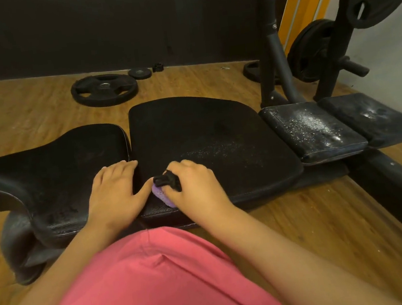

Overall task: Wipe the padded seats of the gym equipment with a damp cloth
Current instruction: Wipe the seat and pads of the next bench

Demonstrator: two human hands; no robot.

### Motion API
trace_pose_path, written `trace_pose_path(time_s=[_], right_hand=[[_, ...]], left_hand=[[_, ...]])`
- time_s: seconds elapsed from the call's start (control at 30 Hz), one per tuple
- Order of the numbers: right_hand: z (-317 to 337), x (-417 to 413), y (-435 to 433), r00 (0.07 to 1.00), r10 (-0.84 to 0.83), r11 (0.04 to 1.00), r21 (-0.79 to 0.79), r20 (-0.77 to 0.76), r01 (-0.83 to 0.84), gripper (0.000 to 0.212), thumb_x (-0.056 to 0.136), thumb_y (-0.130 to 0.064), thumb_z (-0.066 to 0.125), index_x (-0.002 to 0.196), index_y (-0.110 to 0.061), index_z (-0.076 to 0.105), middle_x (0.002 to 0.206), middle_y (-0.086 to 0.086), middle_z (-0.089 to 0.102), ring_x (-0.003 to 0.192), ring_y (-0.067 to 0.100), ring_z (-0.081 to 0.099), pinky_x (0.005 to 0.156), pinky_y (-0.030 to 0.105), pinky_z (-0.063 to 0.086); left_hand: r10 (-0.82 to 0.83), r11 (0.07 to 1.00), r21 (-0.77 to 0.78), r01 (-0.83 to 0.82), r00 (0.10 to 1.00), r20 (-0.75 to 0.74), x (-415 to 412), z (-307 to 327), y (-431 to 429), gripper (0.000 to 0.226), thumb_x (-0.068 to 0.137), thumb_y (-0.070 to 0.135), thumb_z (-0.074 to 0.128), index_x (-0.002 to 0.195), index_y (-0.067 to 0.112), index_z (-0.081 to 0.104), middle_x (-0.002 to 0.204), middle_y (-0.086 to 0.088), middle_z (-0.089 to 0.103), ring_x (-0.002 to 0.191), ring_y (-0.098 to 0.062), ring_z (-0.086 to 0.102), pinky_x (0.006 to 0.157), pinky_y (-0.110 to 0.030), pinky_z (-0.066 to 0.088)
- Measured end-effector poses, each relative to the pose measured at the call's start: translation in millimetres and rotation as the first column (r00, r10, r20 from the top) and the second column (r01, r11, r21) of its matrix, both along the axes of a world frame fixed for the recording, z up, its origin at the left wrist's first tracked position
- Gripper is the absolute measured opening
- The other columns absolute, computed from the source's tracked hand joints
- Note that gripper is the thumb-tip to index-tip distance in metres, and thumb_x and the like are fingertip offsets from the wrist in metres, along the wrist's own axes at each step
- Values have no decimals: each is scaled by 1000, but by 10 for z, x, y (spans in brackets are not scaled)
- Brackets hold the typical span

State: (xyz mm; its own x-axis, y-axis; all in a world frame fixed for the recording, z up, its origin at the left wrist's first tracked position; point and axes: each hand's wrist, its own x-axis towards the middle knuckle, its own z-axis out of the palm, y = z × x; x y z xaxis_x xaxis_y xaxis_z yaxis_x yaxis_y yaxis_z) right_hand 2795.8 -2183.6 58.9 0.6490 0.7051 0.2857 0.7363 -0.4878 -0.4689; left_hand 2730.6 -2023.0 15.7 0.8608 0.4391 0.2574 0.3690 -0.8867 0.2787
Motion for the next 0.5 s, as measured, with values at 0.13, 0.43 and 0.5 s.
trace_pose_path(time_s=[0.13, 0.43, 0.5], right_hand=[[-5, 255, -304, 997, -59, 995, 72, -49, 62, 15, 86, -30, 63, 92, -16, 63, 90, 0, 58, 81, 16, 58, 68, 28, 44], [-57, 1264, -1322, 812, -546, 837, 153, 207, 525, 28, 82, -9, 69, 105, -11, 53, 110, 9, 52, 103, 23, 53, 79, 31, 44], [-141, 1260, -1318, 841, -484, 874, 89, 241, 477, 27, 80, -8, 71, 99, -12, 52, 106, 7, 50, 100, 23, 52, 75, 31, 44]], left_hand=[[-10, 1000, -3, 10, 1000, -17, -13, 9, 2, 96, 74, 72, 15, 138, 9, 49, 141, -12, 51, 137, -25, 37, 116, -39, 16], [-4, 1000, 17, 4, 1000, -20, 11, -22, 58, 95, 74, 74, 15, 137, 12, 50, 138, -8, 53, 135, -24, 39, 114, -40, 20], [-7, 1000, 15, 8, 1000, -20, 11, -23, 57, 95, 74, 73, 15, 137, 11, 50, 139, -8, 52, 135, -24, 40, 114, -41, 20]])
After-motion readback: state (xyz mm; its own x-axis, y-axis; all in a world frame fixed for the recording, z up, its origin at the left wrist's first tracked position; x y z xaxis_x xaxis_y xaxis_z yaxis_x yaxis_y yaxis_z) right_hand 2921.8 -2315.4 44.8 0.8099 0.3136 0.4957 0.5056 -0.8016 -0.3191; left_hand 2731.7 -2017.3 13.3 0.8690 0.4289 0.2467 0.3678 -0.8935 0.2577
